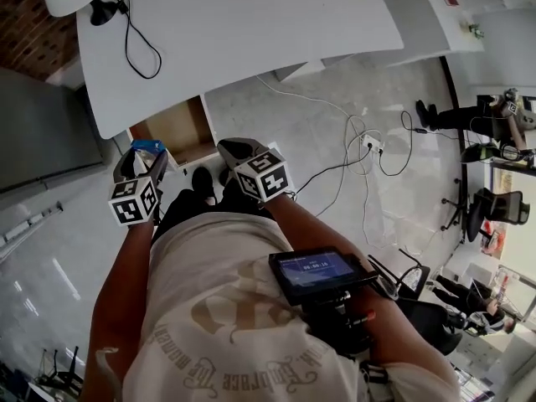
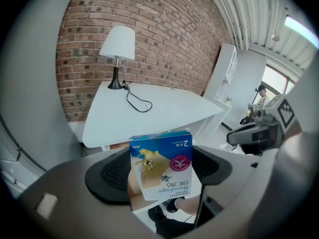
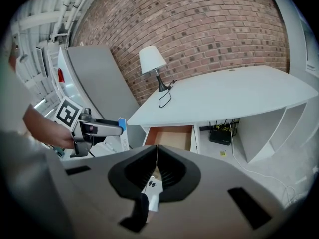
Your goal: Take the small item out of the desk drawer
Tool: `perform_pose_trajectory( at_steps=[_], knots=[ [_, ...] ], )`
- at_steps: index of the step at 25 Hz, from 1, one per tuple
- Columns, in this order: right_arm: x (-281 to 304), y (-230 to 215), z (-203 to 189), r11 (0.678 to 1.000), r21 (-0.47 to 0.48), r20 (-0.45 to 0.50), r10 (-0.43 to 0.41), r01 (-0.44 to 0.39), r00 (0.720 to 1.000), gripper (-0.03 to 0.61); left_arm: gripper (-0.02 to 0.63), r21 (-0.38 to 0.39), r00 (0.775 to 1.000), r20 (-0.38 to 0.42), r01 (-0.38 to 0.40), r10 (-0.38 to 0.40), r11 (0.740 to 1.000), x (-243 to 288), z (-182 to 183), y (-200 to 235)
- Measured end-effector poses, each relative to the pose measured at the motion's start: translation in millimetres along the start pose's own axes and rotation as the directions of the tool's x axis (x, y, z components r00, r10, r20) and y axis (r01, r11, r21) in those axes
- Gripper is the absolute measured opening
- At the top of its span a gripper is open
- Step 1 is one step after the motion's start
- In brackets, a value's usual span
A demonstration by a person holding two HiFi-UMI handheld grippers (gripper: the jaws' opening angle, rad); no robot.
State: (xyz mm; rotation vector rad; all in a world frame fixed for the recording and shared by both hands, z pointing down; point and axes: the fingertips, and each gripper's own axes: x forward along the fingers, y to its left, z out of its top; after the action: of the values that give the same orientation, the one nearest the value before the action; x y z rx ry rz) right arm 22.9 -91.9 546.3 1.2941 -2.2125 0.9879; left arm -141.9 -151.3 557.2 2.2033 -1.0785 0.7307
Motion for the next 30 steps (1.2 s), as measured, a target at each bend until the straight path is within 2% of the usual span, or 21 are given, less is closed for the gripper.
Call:
perform_pose_trajectory(
  at_steps=[7, 17, 22, 30],
  knots=[
    [-6.6, 18.4, 18.9, 0.999, -0.032, 0.048, 0.026, -0.025, 0.999, 0.006, 0.377, -0.038, 0.997, 0.068, 0.049, -0.047, 0.998, -20.5, 22.2, -9.4],
    [-19.4, 43.6, 42.7, 0.989, -0.145, 0.08, 0.049, -0.037, 0.996, 0.006, 0.377, 0.007, 0.993, 0.097, 0.071, -0.071, 0.997, -43.6, 30.8, -17.2],
    [-24.6, 47.9, 57.5, 0.984, -0.17, 0.119, 0.066, -0.045, 0.991, 0.006, 0.377, 0.045, 0.988, 0.138, 0.06, -0.066, 0.997, -52.5, 42.0, -22.7],
    [-53.5, 58.6, 85.4, 0.988, -0.154, 0.209, 0.061, -0.029, 0.976, 0.006, 0.377, 0.065, 0.966, 0.224, 0.114, -0.126, 0.991, -81.5, 68.8, -31.9]
  ],
)
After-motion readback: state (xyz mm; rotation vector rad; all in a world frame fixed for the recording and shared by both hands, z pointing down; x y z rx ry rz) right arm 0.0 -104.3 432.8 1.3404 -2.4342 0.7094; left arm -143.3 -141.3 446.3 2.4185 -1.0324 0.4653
